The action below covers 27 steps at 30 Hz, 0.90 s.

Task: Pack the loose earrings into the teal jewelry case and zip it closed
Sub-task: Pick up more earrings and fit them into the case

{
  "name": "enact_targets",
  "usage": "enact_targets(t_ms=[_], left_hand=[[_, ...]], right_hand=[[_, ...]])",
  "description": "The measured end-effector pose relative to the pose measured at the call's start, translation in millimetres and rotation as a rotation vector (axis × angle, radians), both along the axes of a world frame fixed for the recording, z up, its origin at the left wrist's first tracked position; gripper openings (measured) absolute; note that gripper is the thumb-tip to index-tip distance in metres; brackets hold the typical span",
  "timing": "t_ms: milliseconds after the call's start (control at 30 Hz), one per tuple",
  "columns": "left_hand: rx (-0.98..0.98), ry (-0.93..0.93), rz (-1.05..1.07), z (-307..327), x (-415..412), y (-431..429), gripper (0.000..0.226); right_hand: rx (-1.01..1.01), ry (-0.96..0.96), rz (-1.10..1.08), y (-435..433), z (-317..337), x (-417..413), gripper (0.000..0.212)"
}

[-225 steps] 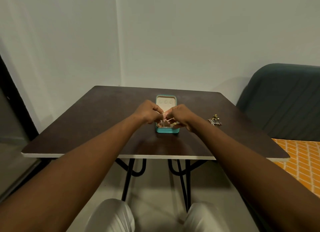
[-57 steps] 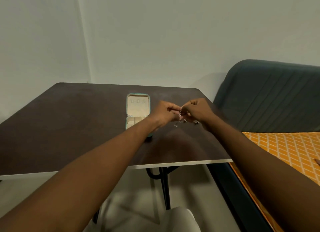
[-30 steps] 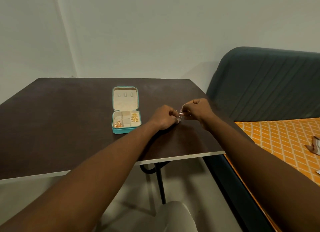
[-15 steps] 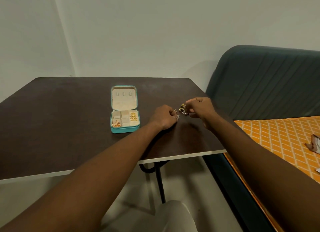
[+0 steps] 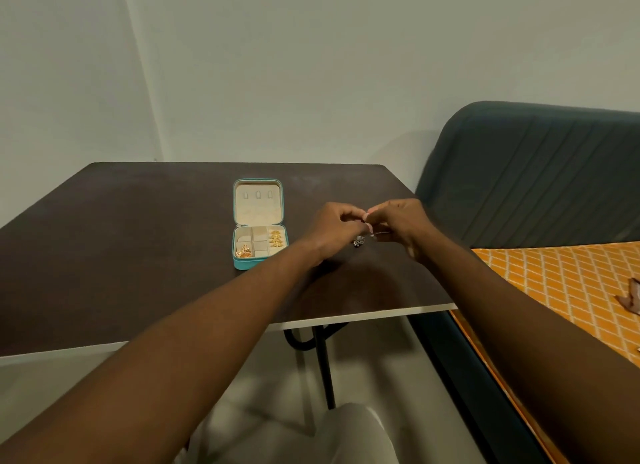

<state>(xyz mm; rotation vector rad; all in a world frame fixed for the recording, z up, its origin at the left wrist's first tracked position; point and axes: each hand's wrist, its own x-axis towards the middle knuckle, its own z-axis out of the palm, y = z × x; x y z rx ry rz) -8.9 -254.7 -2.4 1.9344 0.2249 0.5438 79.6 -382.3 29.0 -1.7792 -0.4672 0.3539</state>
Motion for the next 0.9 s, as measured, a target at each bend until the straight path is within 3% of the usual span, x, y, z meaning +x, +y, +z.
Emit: enact_targets(t_ms=[333,633,900], left_hand=[[-0.132,0.058,0.051,12.1,-35.7,17.7,0.021],[-0.394,0.043,0.101,19.7,-66.2,46.8,0.025],[-0.515,0.027,0.083,23.6,-91.7,64.9,0.028]], right_hand=[[-0.084,0.027,0.216,5.4,13.4,-23.8,0.013],[-0.065,0.073,0.278,31.8,13.3,-54.7,0.019],[-0.015,0.109,0.342,53.2,7.1,-73.4,0.026]])
